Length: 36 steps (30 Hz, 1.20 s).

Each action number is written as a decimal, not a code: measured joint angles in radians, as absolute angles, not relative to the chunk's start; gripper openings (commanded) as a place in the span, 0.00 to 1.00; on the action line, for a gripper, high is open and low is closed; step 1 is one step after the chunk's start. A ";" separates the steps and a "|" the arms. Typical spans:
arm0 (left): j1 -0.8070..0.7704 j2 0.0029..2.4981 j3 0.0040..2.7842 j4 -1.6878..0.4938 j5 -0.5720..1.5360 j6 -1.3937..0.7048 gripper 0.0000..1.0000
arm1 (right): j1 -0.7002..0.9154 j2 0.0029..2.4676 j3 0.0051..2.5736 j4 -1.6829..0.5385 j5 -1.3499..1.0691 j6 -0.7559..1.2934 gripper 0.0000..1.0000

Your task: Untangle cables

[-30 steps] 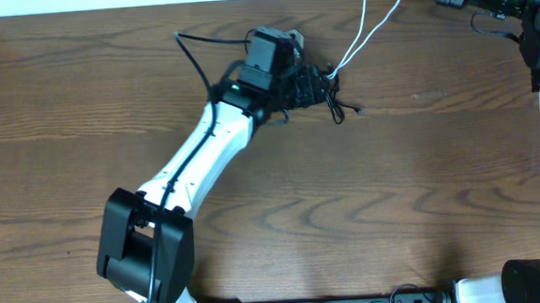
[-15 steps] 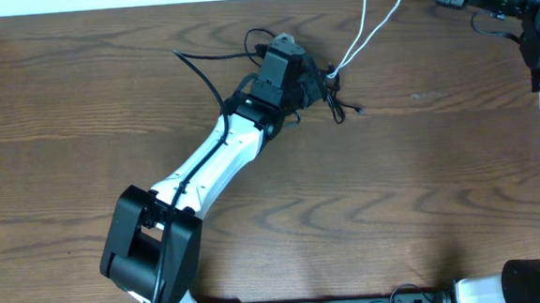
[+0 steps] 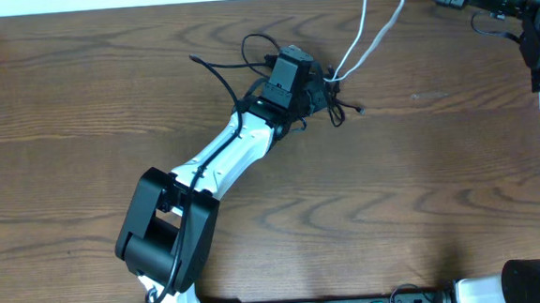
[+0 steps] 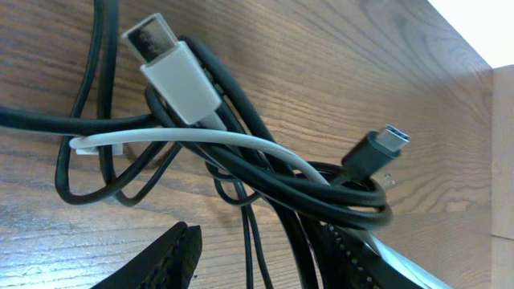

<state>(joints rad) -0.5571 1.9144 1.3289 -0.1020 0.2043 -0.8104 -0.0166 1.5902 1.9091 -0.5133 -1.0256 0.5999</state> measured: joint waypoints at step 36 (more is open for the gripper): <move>-0.435 1.847 1.324 -0.533 0.344 -0.274 0.07 | -0.255 1.495 1.915 -0.722 -1.063 0.562 0.18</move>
